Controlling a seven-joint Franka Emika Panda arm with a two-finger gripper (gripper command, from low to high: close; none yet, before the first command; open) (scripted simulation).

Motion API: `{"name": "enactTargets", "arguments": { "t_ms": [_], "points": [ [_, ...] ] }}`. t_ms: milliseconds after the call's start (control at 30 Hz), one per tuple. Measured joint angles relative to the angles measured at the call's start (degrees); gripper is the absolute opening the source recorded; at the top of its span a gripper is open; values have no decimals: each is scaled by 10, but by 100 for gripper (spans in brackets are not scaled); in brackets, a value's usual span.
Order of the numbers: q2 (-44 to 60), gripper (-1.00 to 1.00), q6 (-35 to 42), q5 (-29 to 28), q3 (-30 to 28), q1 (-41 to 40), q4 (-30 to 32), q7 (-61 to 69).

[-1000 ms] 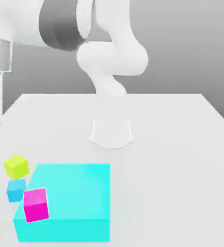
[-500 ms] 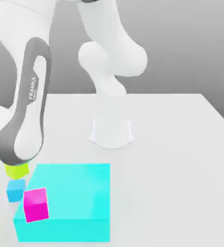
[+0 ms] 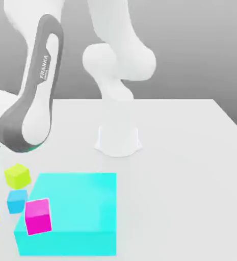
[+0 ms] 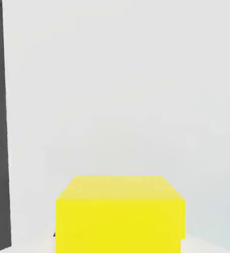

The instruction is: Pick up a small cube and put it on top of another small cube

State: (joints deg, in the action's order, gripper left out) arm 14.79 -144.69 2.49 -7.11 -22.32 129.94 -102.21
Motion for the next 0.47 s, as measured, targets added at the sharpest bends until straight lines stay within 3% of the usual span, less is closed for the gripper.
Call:
{"name": "enactTargets", "arguments": {
  "t_ms": [200, 333, 367, 467],
  "points": [
    [-125, -100, 72, -23, 30, 48, 52, -8],
    [-101, -100, 22, -18, 32, 58, 77, -3],
    [-87, 100, 4, -17, 32, 57, 81, -2],
    [-87, 100, 4, -17, 32, 57, 81, -2]
  ]
}}
